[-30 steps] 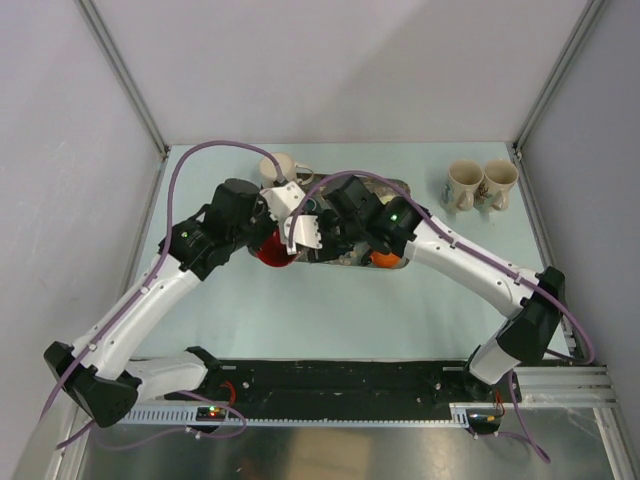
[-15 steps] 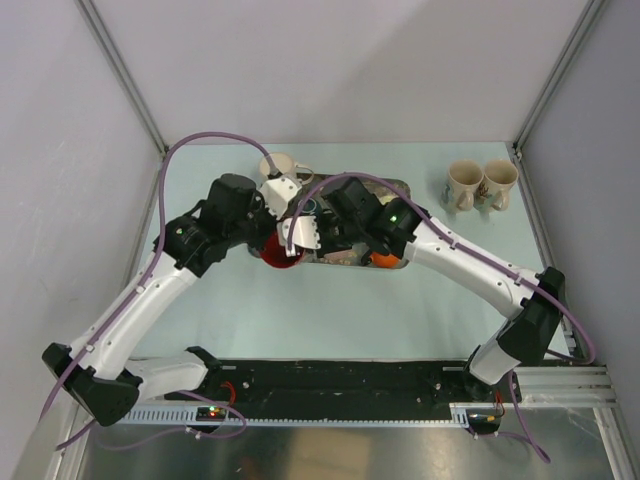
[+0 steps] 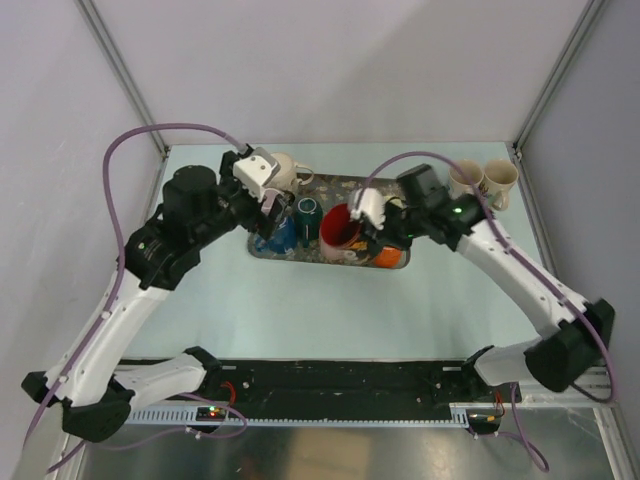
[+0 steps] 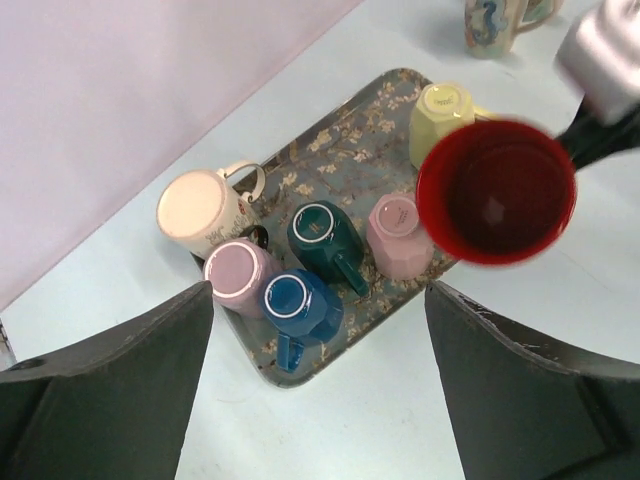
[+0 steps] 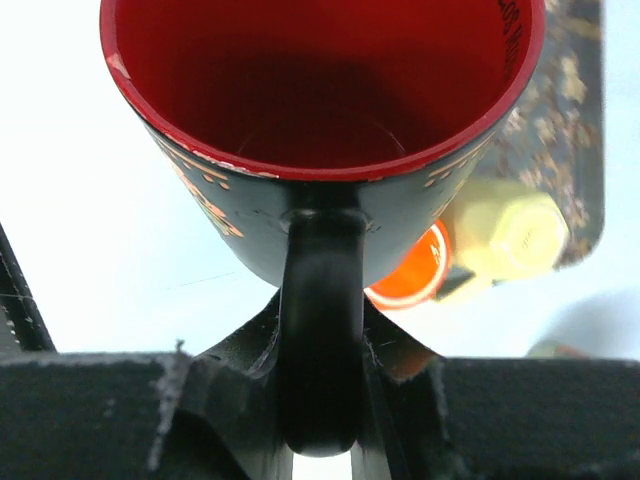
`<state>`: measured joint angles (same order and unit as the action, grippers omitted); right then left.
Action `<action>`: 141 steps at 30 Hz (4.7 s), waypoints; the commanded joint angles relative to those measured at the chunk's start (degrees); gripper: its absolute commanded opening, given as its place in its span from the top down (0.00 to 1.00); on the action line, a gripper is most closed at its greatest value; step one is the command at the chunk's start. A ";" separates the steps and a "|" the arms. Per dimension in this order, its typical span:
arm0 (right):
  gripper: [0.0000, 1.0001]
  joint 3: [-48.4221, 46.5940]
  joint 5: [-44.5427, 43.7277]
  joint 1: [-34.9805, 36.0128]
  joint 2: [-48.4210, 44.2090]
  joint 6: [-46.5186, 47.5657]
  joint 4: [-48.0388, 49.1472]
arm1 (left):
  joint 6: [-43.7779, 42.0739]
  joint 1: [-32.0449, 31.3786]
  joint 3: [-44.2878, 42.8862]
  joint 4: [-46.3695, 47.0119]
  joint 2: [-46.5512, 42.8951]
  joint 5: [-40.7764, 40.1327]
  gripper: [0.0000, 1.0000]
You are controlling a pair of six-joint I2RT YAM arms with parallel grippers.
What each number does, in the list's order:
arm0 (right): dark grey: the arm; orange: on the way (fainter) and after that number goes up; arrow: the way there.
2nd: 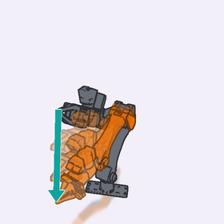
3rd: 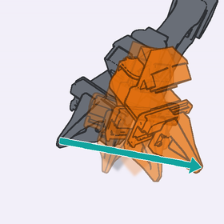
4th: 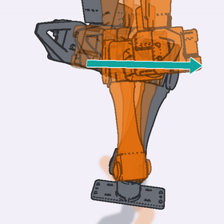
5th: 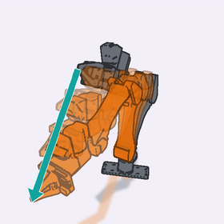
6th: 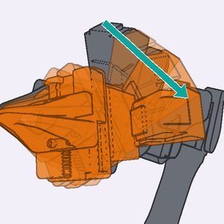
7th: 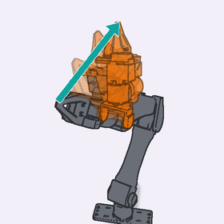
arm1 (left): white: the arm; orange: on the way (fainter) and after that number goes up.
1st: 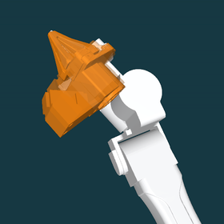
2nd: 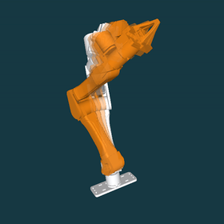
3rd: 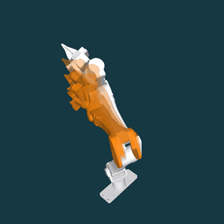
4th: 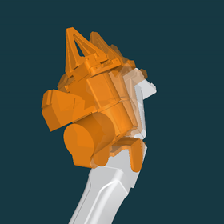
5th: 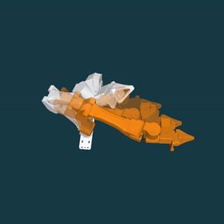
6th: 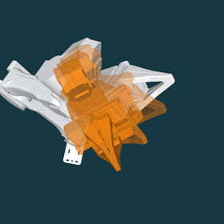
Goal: Turn the mug right side up
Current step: Place the cup at the center of the board.
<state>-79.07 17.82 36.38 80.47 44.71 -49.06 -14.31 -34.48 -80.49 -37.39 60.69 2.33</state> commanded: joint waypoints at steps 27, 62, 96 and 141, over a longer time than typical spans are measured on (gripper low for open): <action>1.00 24.17 -10.52 -31.19 -16.21 -39.11 45.29 | -4.97 1.33 4.03 1.43 -3.04 0.60 0.11; 1.00 33.54 -25.67 -27.04 -8.08 -40.32 54.91 | 26.26 29.97 17.46 3.67 14.68 6.52 0.23; 1.00 33.80 -21.10 -28.60 -9.25 -42.45 49.98 | 23.07 31.40 -4.67 6.21 53.71 6.82 0.62; 1.00 27.60 -26.60 -24.76 1.20 -43.32 58.65 | 18.36 47.31 7.89 2.88 44.88 5.04 1.00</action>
<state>-44.86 -6.87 11.55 81.17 2.31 -2.28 7.75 6.76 -72.88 -30.39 109.32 17.43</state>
